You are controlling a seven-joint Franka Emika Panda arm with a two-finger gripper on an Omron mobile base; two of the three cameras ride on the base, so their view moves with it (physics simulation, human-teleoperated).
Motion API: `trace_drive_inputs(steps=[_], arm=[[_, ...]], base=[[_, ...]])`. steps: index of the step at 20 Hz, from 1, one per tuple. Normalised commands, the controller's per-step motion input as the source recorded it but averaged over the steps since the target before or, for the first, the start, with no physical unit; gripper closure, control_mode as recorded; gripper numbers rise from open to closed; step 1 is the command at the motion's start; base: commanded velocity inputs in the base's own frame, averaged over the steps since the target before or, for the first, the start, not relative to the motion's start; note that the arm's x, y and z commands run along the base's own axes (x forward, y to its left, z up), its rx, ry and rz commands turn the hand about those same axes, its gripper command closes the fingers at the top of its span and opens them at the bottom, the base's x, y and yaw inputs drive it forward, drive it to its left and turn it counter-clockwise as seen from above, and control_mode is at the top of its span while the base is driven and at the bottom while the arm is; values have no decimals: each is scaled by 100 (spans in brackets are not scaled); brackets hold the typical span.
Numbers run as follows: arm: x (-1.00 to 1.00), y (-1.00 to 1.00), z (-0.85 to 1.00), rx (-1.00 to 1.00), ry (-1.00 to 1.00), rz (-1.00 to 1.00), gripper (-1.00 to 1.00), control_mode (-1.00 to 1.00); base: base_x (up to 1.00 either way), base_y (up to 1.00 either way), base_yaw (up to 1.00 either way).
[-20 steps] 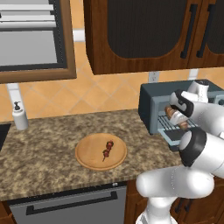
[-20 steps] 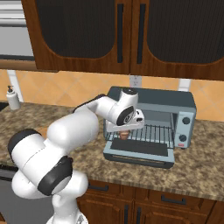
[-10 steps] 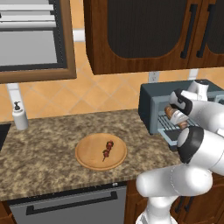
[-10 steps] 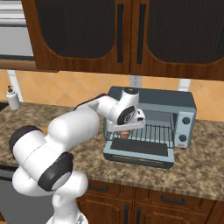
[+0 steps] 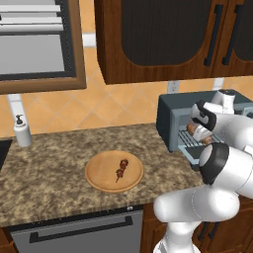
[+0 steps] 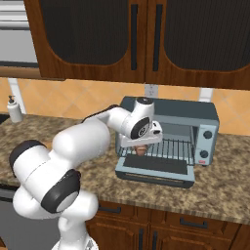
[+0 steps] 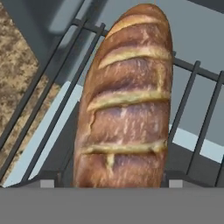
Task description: Pick up the kebab skewer and baguette bread, and place them inside the toaster oven. Close the toaster oven door and start by setting the timer.
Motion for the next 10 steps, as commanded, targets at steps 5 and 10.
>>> trace_drive_inputs(steps=[5,10], arm=[[-31,0,51,0,-7,0,-100,-100],[-100,48,81,0,-14,-5,-100,-100]], base=[[0,0,0],[0,0,0]])
